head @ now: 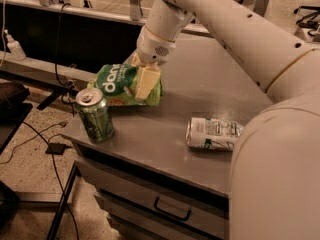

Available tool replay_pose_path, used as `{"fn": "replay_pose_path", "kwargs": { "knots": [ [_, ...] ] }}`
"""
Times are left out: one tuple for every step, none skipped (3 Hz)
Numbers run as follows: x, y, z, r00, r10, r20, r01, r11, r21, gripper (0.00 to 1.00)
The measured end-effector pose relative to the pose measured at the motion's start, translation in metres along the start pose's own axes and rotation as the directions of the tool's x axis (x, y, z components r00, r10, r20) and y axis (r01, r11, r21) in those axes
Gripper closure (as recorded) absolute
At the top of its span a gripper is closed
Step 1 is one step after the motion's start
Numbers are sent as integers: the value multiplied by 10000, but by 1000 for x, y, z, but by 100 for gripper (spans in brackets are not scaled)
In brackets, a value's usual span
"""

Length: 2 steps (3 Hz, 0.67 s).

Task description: Move green rice chip bag near green can

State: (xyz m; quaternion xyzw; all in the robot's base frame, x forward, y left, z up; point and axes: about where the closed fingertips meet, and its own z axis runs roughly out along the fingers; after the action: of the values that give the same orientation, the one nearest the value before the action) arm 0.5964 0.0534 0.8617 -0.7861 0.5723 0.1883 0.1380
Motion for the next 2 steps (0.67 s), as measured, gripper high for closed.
{"fn": "replay_pose_path", "kwargs": {
  "knots": [
    [-3, 0, 7, 9999, -129, 12, 129, 9999, -69, 0],
    [-3, -1, 7, 9999, -130, 29, 130, 9999, -36, 0]
  ]
}}
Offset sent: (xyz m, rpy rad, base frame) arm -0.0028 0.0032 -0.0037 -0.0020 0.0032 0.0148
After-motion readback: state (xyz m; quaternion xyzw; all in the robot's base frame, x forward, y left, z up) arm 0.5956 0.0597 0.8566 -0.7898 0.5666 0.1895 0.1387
